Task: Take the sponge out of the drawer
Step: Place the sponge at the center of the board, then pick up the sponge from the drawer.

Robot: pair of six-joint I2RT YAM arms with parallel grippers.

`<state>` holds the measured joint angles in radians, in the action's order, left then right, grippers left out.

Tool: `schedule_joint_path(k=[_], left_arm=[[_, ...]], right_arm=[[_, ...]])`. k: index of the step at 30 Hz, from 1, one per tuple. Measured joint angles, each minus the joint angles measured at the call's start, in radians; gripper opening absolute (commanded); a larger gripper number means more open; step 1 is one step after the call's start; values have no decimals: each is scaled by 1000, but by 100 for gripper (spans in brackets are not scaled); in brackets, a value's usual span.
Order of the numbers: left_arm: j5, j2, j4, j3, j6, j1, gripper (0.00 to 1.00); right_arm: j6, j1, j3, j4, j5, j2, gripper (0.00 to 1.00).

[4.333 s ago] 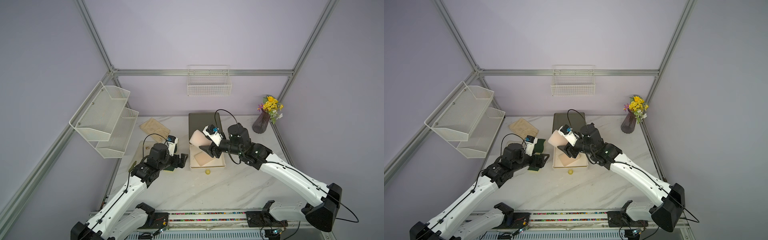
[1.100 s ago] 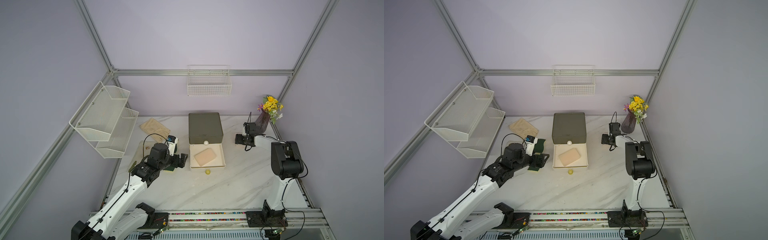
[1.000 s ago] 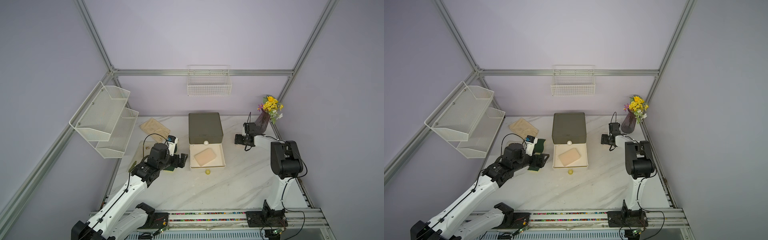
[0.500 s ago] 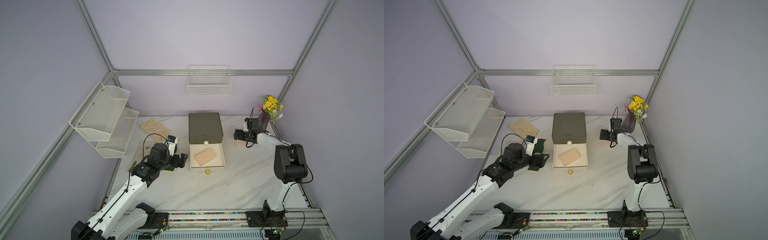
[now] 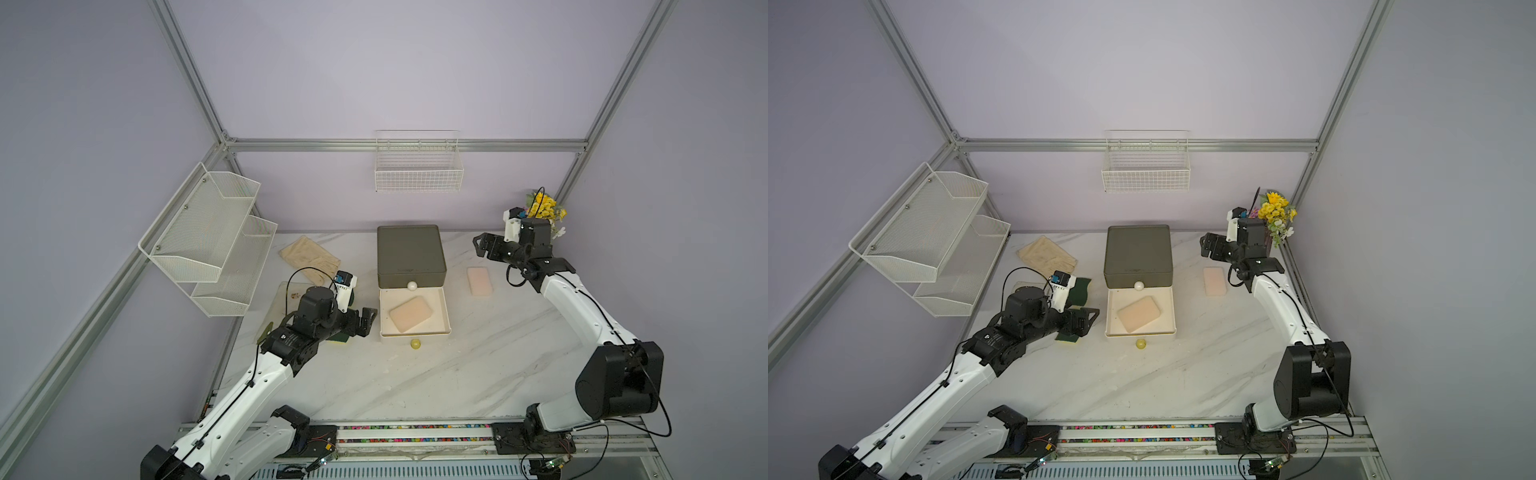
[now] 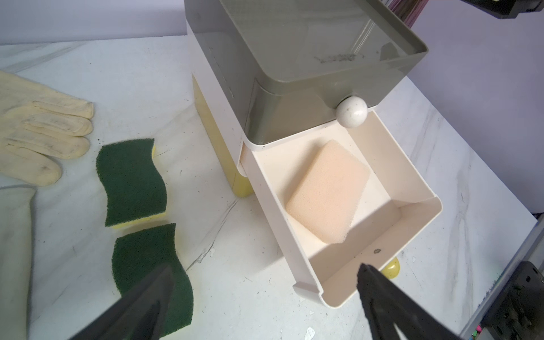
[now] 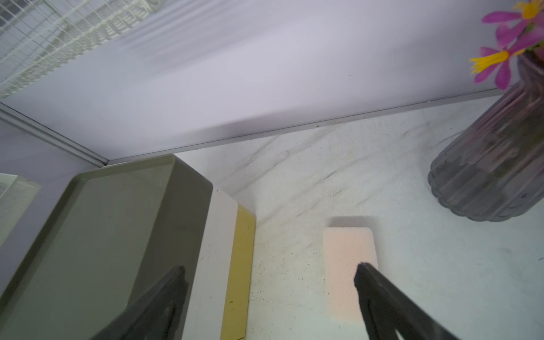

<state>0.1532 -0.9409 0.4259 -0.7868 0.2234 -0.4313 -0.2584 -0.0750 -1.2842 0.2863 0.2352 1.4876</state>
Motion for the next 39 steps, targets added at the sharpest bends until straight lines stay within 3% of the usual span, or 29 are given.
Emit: schedule_joint_path(k=[11, 15, 20, 23, 32, 39], left_arm=[[124, 4, -13, -3, -56, -2, 100], [113, -19, 33, -60, -100, -60, 100], [0, -163, 146, -260, -195, -254, 100], [-45, -292, 239, -396, -246, -322, 100], [-132, -620, 458, -641, -296, -397, 100], [-162, -694, 519, -676, -276, -414, 100]], right_arm=[[-7, -67, 53, 6, 48, -53, 94], [-7, -71, 80, 3, 47, -55, 94], [-7, -71, 95, -9, 47, -71, 95], [-6, -71, 108, -29, 48, -85, 96], [1, -71, 143, -60, 48, -138, 97], [10, -71, 160, -69, 48, -147, 97]])
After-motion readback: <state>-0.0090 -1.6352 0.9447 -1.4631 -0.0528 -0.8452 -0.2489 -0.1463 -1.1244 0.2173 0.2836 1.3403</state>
